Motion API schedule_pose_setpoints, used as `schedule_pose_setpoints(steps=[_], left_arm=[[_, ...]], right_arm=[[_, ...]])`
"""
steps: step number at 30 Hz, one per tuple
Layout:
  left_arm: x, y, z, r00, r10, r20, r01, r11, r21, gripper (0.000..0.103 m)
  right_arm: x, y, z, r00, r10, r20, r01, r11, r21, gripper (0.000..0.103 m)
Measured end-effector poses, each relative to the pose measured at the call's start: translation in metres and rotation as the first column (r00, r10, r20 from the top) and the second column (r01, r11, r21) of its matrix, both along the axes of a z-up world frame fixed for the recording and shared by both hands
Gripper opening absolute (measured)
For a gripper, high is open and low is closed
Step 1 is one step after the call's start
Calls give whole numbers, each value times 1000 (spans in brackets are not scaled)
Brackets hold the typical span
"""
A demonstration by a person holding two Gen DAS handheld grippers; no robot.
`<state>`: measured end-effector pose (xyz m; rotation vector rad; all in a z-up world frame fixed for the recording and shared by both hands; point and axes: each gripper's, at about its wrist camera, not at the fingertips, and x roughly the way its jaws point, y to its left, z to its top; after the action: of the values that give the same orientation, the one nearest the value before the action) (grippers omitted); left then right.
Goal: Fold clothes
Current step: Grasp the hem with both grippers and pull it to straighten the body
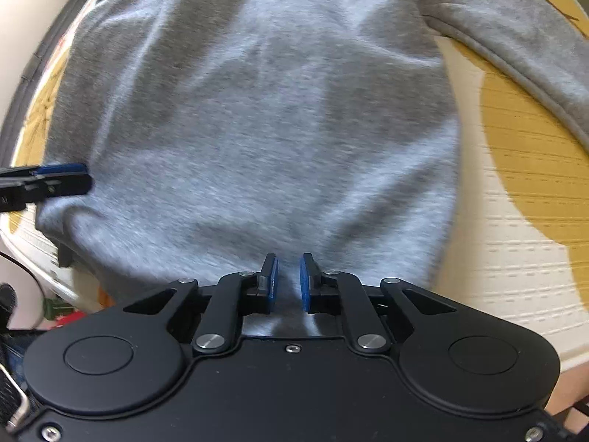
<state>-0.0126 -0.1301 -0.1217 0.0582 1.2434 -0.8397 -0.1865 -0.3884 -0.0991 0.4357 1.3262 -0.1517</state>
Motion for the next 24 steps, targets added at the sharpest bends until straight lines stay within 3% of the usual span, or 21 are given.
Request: schedule_pose_setpoints(steps=[4, 10, 12, 16, 20, 24], left_arm=[[2, 10, 5, 1000, -6, -18, 6, 1000, -16, 50], [-11, 29, 22, 996, -85, -2, 85, 994, -66, 61], [-18, 33, 27, 992, -122, 16, 123, 991, -57, 65], [-32, 44, 32, 984, -174, 39, 175, 984, -28, 65], [-39, 55, 32, 984, -173, 40, 174, 985, -21, 68], [-46, 62, 24, 987, -153, 38, 152, 988, 33, 68]], right_arm=[[-6, -11, 0, 1000, -6, -29, 5, 1000, -30, 0], [-9, -26, 1, 998, -32, -52, 29, 998, -60, 0], [-8, -26, 1, 998, -32, -55, 29, 998, -63, 0], [-6, -25, 1, 998, -31, -61, 27, 997, -69, 0], [-5, -25, 1, 997, -34, -66, 30, 997, -69, 0], [-4, -24, 2, 997, -31, -67, 26, 997, -69, 0]])
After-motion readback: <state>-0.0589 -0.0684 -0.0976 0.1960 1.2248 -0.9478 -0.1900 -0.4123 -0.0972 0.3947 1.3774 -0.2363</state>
